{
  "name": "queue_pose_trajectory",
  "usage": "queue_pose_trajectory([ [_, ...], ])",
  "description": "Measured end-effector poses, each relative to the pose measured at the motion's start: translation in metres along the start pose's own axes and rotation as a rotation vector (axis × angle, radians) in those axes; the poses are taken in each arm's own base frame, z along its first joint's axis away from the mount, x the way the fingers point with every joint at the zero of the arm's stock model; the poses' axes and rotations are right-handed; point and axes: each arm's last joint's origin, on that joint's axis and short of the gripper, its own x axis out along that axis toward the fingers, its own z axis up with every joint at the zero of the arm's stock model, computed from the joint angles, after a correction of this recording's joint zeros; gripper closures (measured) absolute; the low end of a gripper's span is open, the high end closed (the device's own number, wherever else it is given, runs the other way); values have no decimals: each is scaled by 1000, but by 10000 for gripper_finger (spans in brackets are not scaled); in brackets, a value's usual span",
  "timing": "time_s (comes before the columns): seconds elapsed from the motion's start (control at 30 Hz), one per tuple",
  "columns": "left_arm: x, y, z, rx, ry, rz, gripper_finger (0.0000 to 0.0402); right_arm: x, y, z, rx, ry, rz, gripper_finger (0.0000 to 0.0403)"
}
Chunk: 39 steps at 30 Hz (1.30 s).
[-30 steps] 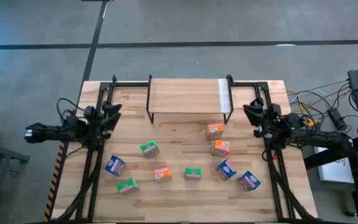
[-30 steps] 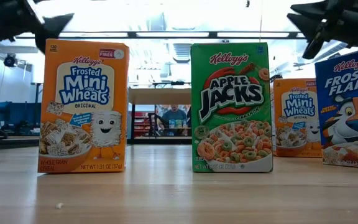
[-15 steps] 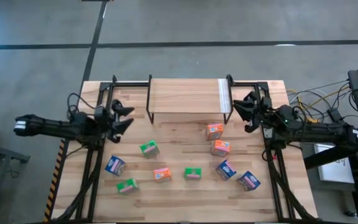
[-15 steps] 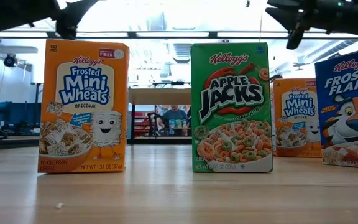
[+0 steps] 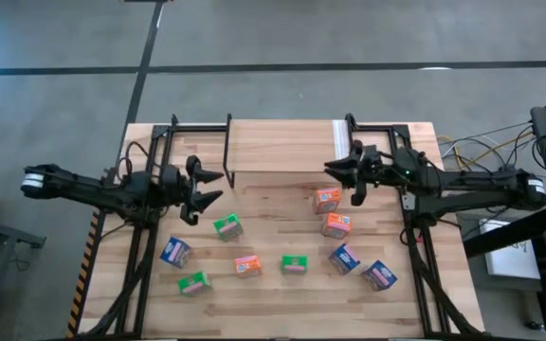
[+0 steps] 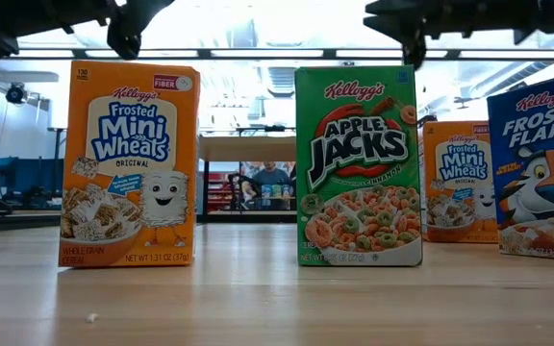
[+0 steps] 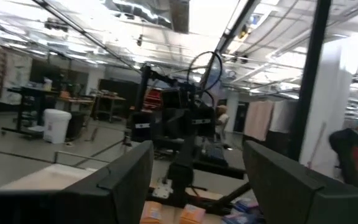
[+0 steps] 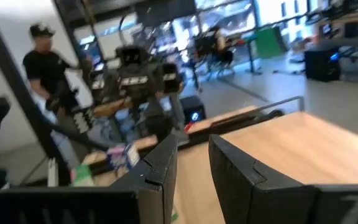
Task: Stack cereal on shelf
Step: Put the top middle orange cereal box on the shelf
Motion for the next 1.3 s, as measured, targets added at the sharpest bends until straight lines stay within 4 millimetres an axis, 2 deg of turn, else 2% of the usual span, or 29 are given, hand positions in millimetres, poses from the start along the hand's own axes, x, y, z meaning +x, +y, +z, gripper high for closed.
queue_pose_trajectory([
  [0.17,-4,-10,3,-8,-14,-59,168,19,21,8,-16,80,75,319],
  [0.43,-7,-14,6,-16,-31,-79,168,47,44,12,-6,338,92,319],
  [0.67,-7,-14,6,-18,-30,-78,168,67,45,8,24,678,-14,319],
  [0.93,-7,-14,6,-29,-30,-78,168,80,43,-2,-102,1075,-86,319],
  [1.1,-7,-14,6,-48,-27,-78,168,88,41,-10,-207,1234,-46,319],
  [1.3,-6,-14,5,-47,-24,-78,168,97,40,-15,-310,1301,-14,318],
])
